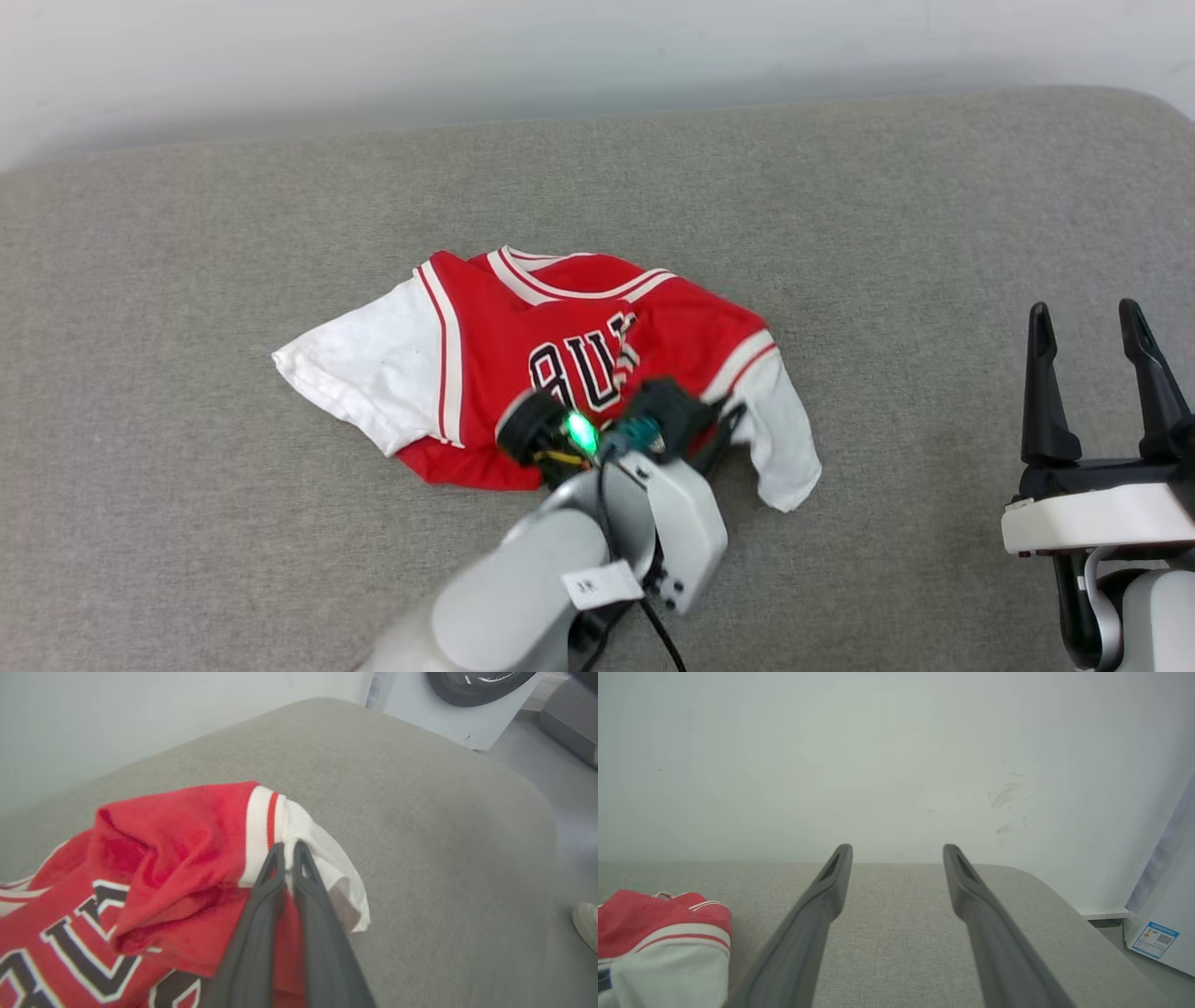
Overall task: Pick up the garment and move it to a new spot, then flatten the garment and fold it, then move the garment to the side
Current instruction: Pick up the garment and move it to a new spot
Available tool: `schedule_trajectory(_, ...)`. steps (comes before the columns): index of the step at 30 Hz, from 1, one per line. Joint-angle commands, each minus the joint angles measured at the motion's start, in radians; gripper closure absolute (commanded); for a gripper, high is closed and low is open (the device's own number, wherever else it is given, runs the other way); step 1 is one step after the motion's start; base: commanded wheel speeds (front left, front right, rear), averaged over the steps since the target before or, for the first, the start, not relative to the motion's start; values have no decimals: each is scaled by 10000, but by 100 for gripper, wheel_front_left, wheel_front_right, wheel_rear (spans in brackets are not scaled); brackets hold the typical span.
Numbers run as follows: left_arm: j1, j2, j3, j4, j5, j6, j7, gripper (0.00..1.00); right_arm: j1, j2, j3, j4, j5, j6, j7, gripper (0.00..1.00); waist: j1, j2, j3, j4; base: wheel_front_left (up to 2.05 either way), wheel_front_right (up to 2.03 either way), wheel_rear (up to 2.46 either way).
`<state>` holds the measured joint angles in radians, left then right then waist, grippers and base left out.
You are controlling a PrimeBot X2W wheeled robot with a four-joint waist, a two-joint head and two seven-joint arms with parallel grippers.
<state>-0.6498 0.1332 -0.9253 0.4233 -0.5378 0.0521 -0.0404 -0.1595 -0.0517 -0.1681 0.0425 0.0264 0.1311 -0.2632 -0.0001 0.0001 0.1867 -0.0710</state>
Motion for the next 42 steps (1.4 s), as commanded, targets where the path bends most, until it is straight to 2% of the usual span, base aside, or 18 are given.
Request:
schedule_trajectory(1,220,-41,-198,394,77,-94,131,100,-79,24,-2,-28,-14,-7,-24,0,1,-1,60,-58,0,0,0)
schedule_trajectory(2,259,-126,-377,726,107,-204,235,68,-63,22,1,-15,-23,-7,-24,0,1,-1,76,-68,0,0,0)
schedule_trajectory(3,302,-229,-520,996,100,-278,284,0,-36,24,24,22,-24,-7,-24,0,1,-1,84,-69,0,0,0)
schedule_trajectory(8,385,-448,-847,1930,94,-572,-15,0,111,22,284,197,93,-7,-24,0,1,-1,14,83,0,0,0)
schedule_trajectory(12,304,-569,-672,2151,-35,-618,-690,0,234,21,452,375,53,-7,-24,0,1,-1,-243,352,0,0,0)
schedule_trajectory(18,286,-255,-6,1738,-384,-510,-1693,0,501,18,395,531,170,-7,-24,0,1,-1,-813,851,0,0,0)
schedule_trajectory(20,342,22,393,1391,-543,-391,-1890,0,637,23,397,574,145,-7,-24,0,1,-1,-1016,1023,0,0,0)
schedule_trajectory(25,783,1143,1526,210,-662,103,-2197,0,927,20,453,635,127,-7,-24,0,1,-1,-1461,1382,0,0,0)
schedule_trajectory(29,1728,2082,2681,-967,-817,431,-2259,0,1161,20,609,689,151,-7,-24,0,1,-1,-1782,1489,0,0,0)
schedule_trajectory(33,3246,2601,3993,-2347,-574,652,-2246,0,1320,18,733,655,214,-7,-24,0,1,-1,-1945,1495,0,0,0)
schedule_trajectory(37,4668,2597,5042,-3412,-29,690,-2249,0,1463,20,867,653,221,-7,-24,0,1,-1,-2030,1451,0,0,0)
schedule_trajectory(42,6079,1985,5959,-3996,599,553,-2250,0,1637,20,953,652,276,-7,-24,0,1,-1,-2113,1406,0,0,0)
